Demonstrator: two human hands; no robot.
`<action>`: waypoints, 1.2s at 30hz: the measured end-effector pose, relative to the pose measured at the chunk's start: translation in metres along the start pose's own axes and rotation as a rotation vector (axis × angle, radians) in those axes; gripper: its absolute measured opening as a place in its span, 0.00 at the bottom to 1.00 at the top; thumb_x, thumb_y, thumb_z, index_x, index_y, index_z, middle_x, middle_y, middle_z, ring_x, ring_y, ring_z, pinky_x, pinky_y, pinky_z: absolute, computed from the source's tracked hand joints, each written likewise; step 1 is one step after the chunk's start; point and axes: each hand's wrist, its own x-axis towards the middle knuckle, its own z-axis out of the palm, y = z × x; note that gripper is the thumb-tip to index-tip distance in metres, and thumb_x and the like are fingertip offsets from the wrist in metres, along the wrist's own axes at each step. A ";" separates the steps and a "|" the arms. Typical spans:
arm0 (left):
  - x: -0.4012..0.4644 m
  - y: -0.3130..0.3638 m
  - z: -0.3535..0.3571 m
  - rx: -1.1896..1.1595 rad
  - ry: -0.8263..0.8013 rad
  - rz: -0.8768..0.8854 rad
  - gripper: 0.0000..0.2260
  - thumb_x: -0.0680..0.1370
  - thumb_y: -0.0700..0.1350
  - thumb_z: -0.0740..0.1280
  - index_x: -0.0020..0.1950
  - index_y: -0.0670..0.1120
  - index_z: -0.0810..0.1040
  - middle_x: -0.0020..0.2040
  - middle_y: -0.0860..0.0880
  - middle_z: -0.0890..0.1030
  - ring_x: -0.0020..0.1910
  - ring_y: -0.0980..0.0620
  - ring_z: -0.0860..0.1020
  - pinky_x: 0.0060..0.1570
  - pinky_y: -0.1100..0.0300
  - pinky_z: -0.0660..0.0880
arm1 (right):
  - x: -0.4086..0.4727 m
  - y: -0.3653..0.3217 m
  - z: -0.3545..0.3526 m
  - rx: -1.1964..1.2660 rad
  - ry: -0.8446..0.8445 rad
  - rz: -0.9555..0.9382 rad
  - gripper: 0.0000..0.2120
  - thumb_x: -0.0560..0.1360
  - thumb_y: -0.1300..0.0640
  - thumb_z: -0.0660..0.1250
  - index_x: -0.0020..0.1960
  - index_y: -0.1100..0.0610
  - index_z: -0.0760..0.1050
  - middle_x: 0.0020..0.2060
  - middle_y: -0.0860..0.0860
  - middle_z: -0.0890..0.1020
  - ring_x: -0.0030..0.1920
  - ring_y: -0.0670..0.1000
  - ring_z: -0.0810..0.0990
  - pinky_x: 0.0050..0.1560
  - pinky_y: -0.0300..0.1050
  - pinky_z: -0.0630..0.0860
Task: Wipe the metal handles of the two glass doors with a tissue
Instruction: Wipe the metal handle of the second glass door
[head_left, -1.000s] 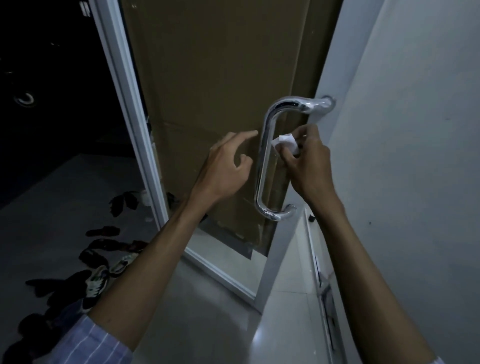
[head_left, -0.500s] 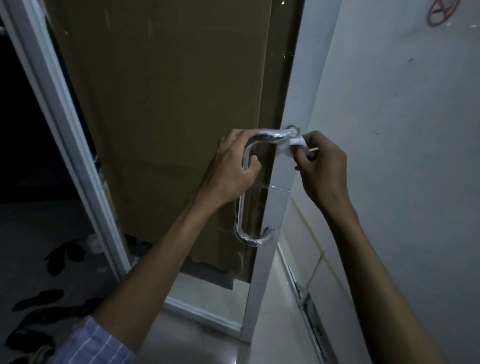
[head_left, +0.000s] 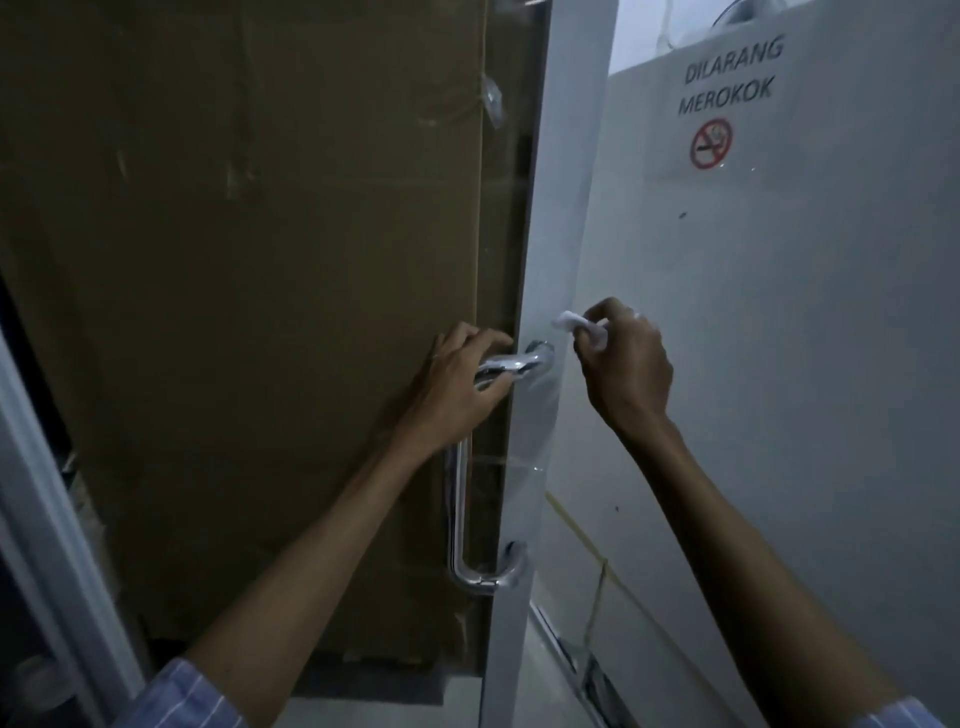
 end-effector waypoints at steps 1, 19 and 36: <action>0.004 -0.001 0.001 -0.014 0.001 0.012 0.13 0.79 0.49 0.72 0.64 0.53 0.78 0.58 0.52 0.74 0.58 0.51 0.74 0.58 0.50 0.78 | 0.003 -0.002 0.002 -0.034 0.018 -0.025 0.06 0.81 0.54 0.69 0.56 0.54 0.80 0.49 0.54 0.81 0.49 0.56 0.79 0.34 0.41 0.62; 0.006 -0.017 0.025 -0.159 0.123 0.063 0.03 0.81 0.47 0.71 0.52 0.52 0.78 0.52 0.57 0.73 0.52 0.57 0.70 0.48 0.67 0.66 | -0.026 0.019 0.054 0.077 -0.175 -0.265 0.14 0.82 0.57 0.65 0.67 0.52 0.81 0.63 0.50 0.82 0.61 0.49 0.79 0.60 0.43 0.78; 0.006 -0.019 0.027 -0.259 0.142 0.043 0.04 0.80 0.46 0.73 0.53 0.51 0.81 0.52 0.57 0.75 0.55 0.57 0.72 0.51 0.71 0.67 | -0.077 0.020 0.070 0.329 -0.181 -0.174 0.26 0.87 0.48 0.56 0.83 0.52 0.60 0.81 0.48 0.64 0.81 0.43 0.61 0.79 0.37 0.59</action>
